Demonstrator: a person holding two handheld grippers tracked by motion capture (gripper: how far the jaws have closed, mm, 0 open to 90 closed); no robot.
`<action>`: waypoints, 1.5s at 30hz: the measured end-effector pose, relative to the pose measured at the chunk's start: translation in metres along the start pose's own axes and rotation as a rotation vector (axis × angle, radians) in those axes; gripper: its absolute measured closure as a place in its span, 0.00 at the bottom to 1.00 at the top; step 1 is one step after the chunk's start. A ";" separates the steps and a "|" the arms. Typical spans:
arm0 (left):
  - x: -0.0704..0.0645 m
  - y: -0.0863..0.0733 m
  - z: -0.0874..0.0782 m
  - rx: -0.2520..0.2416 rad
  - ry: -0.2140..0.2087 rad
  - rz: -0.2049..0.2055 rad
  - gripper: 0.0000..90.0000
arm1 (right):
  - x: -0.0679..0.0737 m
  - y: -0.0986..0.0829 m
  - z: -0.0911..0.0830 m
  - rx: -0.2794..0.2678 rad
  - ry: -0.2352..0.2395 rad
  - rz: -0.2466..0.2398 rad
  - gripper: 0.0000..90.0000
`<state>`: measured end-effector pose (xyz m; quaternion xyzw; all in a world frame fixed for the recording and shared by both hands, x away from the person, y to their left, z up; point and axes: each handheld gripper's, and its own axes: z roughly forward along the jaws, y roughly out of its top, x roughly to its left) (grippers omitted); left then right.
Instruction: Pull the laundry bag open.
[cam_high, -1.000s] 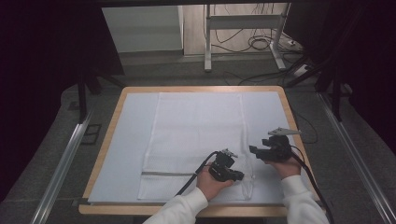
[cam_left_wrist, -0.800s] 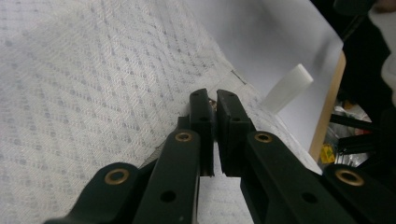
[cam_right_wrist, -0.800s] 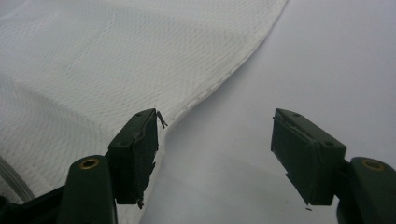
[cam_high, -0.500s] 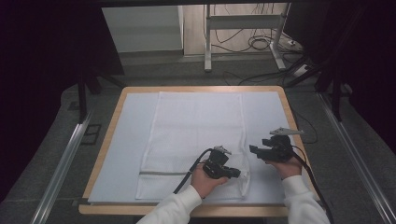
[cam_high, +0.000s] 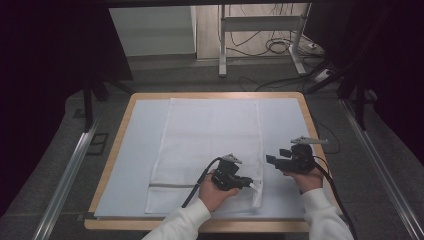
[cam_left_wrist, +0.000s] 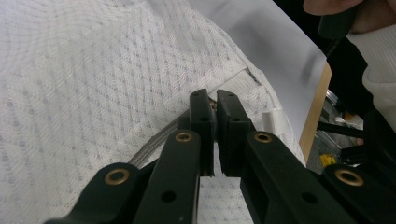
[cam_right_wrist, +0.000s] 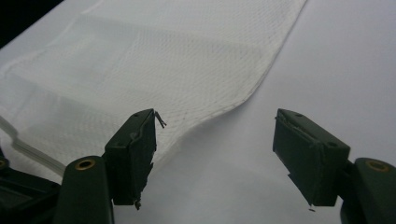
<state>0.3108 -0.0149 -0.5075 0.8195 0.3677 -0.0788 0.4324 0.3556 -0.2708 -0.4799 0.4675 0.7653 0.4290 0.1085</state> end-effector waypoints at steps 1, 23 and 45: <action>0.000 0.000 -0.001 0.002 0.000 0.006 0.96 | 0.001 0.000 -0.001 -0.001 0.011 0.011 0.33; 0.004 -0.001 -0.012 -0.011 -0.013 0.028 0.96 | 0.023 -0.003 -0.005 0.068 0.067 0.086 0.32; 0.003 -0.004 -0.013 -0.010 -0.019 0.042 0.96 | 0.038 -0.008 0.033 0.191 0.133 0.134 0.35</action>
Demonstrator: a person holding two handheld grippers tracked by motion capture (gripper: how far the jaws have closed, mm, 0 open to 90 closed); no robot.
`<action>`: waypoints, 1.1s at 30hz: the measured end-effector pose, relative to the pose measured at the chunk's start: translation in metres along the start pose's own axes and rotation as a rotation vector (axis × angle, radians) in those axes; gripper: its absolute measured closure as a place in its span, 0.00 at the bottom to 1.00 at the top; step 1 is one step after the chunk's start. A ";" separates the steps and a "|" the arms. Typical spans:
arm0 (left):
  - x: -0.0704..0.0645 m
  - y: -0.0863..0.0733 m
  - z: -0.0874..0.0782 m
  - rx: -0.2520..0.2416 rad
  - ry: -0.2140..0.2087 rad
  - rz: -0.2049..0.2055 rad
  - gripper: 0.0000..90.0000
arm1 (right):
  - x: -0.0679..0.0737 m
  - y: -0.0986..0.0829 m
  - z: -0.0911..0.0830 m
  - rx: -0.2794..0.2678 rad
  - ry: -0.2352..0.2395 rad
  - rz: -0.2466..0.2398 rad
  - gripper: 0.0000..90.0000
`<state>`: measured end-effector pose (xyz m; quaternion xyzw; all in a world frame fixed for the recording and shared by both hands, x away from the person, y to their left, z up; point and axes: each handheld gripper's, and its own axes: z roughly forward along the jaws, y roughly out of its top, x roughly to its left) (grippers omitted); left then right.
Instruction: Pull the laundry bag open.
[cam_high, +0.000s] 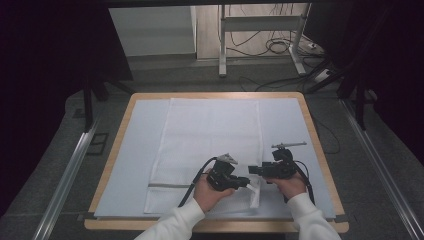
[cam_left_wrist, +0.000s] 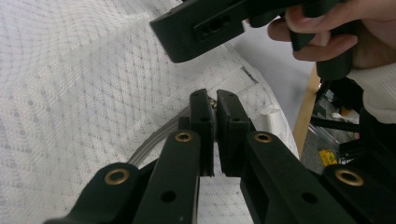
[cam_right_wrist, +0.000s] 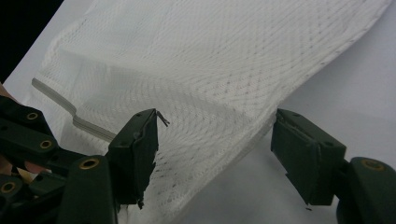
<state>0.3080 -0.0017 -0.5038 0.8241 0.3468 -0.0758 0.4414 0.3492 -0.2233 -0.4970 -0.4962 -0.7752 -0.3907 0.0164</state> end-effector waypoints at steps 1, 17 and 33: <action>0.000 0.000 0.000 0.001 0.000 0.001 0.96 | 0.001 0.000 0.001 0.005 0.003 -0.002 0.35; 0.001 -0.001 0.000 -0.003 -0.005 -0.007 0.96 | 0.005 -0.003 0.011 0.033 0.025 0.000 0.44; 0.001 -0.001 0.002 -0.004 0.010 -0.004 0.96 | 0.007 -0.004 0.014 0.068 0.033 -0.073 0.93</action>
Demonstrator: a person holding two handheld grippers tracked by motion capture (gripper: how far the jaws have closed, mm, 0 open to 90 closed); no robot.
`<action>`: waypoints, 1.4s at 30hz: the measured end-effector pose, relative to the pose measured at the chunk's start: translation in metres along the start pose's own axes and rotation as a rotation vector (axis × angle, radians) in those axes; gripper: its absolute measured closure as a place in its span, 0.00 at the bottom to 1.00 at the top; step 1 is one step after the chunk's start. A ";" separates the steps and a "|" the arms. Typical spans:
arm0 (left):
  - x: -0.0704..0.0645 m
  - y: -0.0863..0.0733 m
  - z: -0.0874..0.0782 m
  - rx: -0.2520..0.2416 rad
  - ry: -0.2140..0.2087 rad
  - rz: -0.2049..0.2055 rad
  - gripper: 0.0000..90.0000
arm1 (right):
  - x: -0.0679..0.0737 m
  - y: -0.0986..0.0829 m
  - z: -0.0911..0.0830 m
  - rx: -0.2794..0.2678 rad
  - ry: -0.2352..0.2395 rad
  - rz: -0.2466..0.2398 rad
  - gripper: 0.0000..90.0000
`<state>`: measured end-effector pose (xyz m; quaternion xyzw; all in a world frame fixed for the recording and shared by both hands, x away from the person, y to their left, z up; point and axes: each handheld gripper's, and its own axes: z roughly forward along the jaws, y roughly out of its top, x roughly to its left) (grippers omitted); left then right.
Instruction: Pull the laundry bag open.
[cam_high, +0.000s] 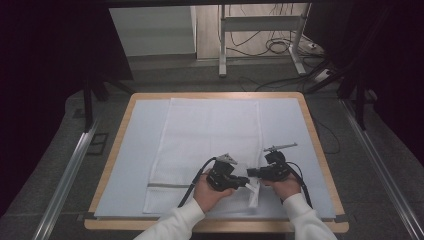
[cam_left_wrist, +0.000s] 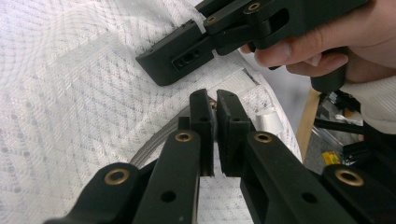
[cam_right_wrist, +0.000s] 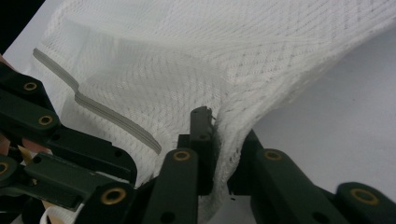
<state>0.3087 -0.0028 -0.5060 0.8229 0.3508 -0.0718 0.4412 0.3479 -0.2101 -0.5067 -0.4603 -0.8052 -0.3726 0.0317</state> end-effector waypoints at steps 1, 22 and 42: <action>0.001 0.000 0.000 0.004 -0.001 0.002 0.96 | 0.000 0.000 0.000 0.003 0.001 -0.007 0.94; 0.006 0.003 0.002 0.020 -0.026 0.026 0.96 | 0.001 0.001 -0.002 -0.014 -0.004 -0.020 0.97; 0.013 -0.002 -0.002 0.011 -0.029 -0.006 0.96 | 0.002 0.000 -0.004 -0.030 -0.003 -0.040 0.97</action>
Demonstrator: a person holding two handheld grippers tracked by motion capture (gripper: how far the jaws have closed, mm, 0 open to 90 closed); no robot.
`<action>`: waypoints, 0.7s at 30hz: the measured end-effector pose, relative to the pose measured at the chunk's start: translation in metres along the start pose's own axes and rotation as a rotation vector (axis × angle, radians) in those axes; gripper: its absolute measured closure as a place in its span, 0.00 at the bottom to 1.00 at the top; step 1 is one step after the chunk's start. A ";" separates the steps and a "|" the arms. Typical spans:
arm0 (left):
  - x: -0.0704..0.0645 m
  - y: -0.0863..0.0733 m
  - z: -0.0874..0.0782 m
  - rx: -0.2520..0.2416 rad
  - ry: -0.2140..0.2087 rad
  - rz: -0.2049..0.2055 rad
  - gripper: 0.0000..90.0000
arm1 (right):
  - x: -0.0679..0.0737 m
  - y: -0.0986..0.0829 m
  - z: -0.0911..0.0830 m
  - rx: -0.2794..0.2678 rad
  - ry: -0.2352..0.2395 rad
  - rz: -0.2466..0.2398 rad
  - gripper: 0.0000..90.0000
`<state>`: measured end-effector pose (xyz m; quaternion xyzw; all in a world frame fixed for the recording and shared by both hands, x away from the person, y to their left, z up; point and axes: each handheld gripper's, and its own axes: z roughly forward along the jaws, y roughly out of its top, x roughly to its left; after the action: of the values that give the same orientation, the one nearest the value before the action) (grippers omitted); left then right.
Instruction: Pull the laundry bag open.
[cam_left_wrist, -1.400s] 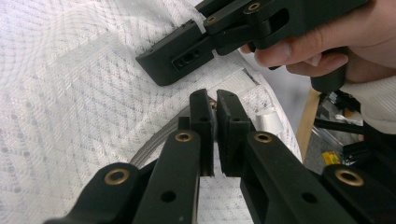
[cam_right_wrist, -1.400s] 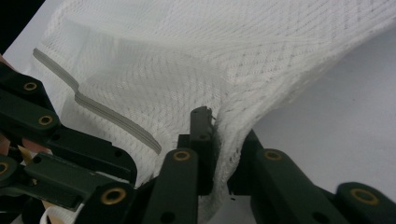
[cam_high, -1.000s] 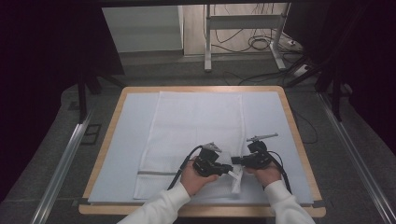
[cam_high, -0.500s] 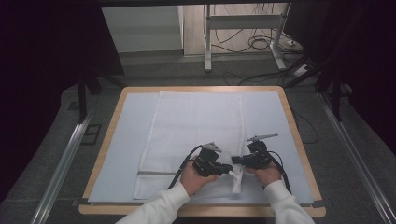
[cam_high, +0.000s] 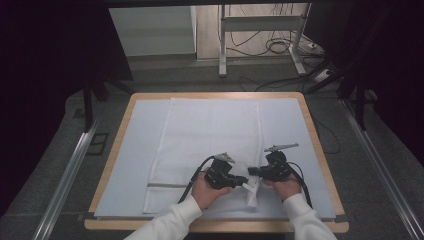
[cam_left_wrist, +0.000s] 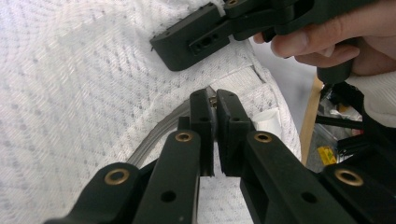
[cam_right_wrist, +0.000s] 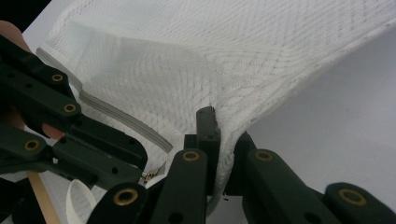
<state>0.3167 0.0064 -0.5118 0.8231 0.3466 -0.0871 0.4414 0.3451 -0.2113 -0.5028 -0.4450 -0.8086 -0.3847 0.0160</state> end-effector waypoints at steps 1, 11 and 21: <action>0.001 0.000 -0.001 0.003 0.000 -0.001 0.96 | 0.000 0.000 0.000 0.000 0.002 -0.001 0.97; 0.003 -0.004 -0.001 0.013 0.021 -0.008 0.97 | 0.000 -0.001 0.000 0.002 0.004 -0.008 0.98; 0.007 -0.011 0.002 0.030 0.028 -0.033 0.97 | 0.001 -0.002 -0.001 0.001 0.010 -0.016 0.98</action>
<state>0.3156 0.0122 -0.5235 0.8250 0.3650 -0.0880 0.4224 0.3428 -0.2123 -0.5031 -0.4364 -0.8123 -0.3865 0.0173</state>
